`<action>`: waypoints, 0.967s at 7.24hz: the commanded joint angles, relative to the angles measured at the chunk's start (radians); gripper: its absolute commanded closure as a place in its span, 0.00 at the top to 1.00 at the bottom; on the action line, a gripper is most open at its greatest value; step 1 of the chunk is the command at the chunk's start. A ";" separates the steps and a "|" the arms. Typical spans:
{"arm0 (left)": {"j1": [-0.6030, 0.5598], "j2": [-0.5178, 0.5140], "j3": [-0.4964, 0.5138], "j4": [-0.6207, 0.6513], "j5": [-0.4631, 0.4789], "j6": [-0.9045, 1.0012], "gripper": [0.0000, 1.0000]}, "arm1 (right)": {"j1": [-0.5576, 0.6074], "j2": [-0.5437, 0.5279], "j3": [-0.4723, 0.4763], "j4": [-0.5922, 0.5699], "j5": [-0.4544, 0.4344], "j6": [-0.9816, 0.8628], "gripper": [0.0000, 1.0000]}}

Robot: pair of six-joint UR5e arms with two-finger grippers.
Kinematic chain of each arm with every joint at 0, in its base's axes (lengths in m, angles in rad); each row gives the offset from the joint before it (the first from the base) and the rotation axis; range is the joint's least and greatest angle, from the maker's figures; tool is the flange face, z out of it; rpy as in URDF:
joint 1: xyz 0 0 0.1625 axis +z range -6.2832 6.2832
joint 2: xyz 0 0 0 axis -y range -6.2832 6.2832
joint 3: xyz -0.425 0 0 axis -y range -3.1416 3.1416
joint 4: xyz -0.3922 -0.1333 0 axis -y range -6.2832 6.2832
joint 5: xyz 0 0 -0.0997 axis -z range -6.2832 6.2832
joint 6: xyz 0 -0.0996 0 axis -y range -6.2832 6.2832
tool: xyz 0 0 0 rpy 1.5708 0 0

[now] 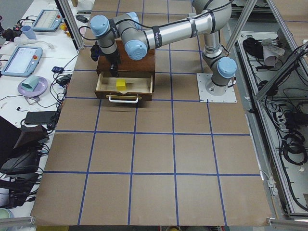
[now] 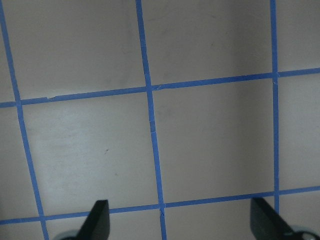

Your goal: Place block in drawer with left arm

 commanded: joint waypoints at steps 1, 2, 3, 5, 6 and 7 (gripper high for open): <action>-0.095 0.066 0.010 -0.015 0.151 -0.053 1.00 | 0.000 0.000 0.001 0.000 0.000 0.000 1.00; -0.138 0.076 0.006 -0.025 0.158 -0.056 1.00 | 0.000 0.000 0.000 0.000 0.002 0.000 1.00; -0.180 0.091 0.000 -0.039 0.105 -0.109 1.00 | -0.002 0.000 0.000 0.000 0.002 0.000 1.00; -0.296 0.120 -0.026 -0.041 0.071 -0.374 1.00 | 0.000 0.000 0.000 0.000 0.002 0.000 1.00; -0.355 0.123 -0.063 -0.027 0.075 -0.434 1.00 | 0.000 0.000 0.000 0.000 0.002 0.000 1.00; -0.387 0.142 -0.106 -0.004 0.077 -0.441 1.00 | 0.000 0.000 0.001 0.000 0.002 0.000 1.00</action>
